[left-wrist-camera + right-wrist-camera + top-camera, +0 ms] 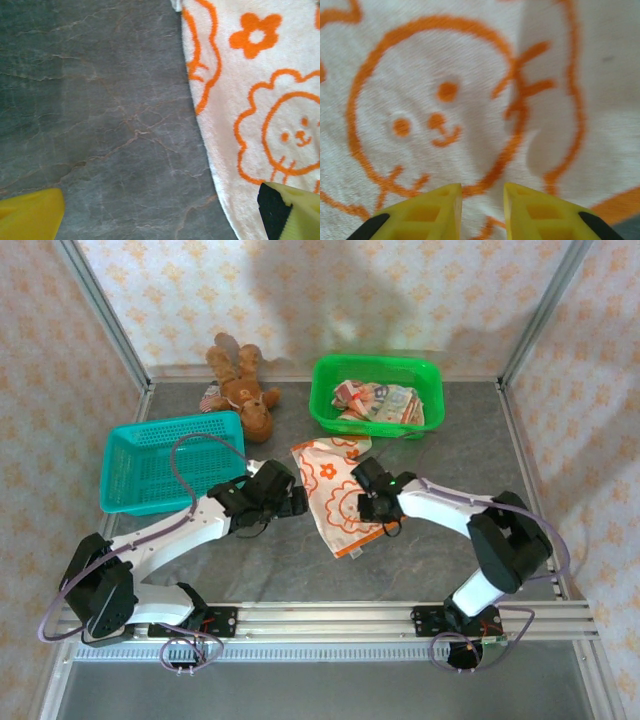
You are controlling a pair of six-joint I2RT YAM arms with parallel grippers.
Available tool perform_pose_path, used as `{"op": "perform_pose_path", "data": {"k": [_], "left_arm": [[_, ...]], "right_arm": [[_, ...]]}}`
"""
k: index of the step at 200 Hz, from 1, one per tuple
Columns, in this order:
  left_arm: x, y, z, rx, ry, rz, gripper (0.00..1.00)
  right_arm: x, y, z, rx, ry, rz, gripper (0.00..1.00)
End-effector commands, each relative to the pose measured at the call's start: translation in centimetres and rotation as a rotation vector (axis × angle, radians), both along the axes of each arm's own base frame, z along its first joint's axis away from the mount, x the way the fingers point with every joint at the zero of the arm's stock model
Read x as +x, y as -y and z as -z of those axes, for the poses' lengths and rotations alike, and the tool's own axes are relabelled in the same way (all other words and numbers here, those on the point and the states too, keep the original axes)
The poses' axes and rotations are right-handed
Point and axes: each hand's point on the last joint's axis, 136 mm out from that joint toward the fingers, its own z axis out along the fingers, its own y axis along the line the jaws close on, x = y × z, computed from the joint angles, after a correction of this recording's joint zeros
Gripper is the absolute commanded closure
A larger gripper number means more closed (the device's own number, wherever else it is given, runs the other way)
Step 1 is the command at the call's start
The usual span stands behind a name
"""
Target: Fold and stack the towels
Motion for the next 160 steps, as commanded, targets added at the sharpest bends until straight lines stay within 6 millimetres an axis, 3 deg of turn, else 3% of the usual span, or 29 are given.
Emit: {"op": "perform_pose_path", "data": {"k": [1,34,59,76,95,115,137,160], "left_arm": [[0.2,-1.5,-0.6,0.036,0.048,-0.057,0.0],[-0.6,-3.8,-0.4,0.14,0.037,-0.089,0.0],[-1.2,-4.3,-0.3,0.127,0.037,-0.112,0.0],[-1.5,-4.5,-0.4,0.091,0.05,-0.129,0.0],[-2.1,-4.4,0.2,0.043,0.044,-0.144,0.01],[-2.8,-4.0,1.4,-0.001,0.021,-0.142,0.07],[-3.3,-3.8,2.8,-0.002,-0.012,-0.132,0.15],[-3.2,-3.1,4.1,0.006,-0.044,-0.105,0.25]], "right_arm": [[0.0,-3.5,0.4,0.057,0.011,-0.002,0.72],[-0.5,-9.6,0.9,0.096,-0.025,-0.109,0.73],[0.6,-14.3,0.5,0.161,-0.035,-0.17,0.73],[1.9,-15.8,-0.5,0.158,-0.013,-0.188,0.73],[3.2,-15.1,-2.8,0.119,0.069,-0.193,0.73],[3.6,-12.5,-4.2,0.094,0.116,-0.147,0.69],[2.8,-8.9,-4.7,0.074,0.132,-0.081,0.6],[0.8,-5.2,-4.6,0.031,0.134,-0.037,0.59]]}}
